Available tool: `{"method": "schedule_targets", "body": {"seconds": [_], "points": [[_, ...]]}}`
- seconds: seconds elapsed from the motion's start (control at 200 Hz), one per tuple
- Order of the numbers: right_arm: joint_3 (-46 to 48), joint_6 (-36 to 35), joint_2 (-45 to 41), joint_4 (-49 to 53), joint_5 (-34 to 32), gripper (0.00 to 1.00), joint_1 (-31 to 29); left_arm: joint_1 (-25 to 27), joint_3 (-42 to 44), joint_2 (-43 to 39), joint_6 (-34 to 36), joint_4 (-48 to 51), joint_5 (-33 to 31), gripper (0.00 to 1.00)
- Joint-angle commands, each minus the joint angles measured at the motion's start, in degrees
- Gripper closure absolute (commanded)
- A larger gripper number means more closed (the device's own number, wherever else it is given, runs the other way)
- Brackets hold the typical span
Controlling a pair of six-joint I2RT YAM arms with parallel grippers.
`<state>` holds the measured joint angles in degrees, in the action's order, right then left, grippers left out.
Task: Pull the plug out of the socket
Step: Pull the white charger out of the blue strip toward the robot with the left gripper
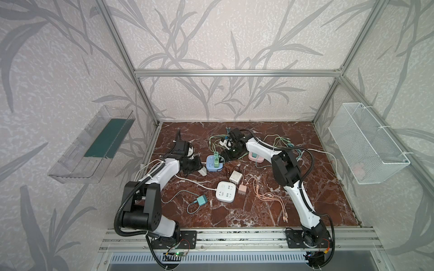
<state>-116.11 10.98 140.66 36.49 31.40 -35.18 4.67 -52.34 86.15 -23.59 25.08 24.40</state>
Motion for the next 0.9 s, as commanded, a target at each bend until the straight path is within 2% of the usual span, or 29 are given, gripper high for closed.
{"method": "schedule_targets", "body": {"seconds": [0.0,0.35,0.665,0.895], "points": [[2.38,0.14,1.73,1.98,-3.62,0.43,-0.42,-0.62,1.06,0.98,0.71,-1.07,2.66,0.94],[2.88,0.28,1.38,1.84,-3.69,0.43,-0.46,-1.54,1.76,2.33,0.73,0.17,1.75,0.92],[3.49,0.90,0.58,0.74,-3.29,0.42,-0.42,-1.51,0.30,2.34,0.68,3.43,-2.29,0.72],[4.05,1.23,0.11,0.20,-3.15,0.43,-0.42,-1.59,-1.30,2.28,0.65,6.12,-5.26,0.65]]}}
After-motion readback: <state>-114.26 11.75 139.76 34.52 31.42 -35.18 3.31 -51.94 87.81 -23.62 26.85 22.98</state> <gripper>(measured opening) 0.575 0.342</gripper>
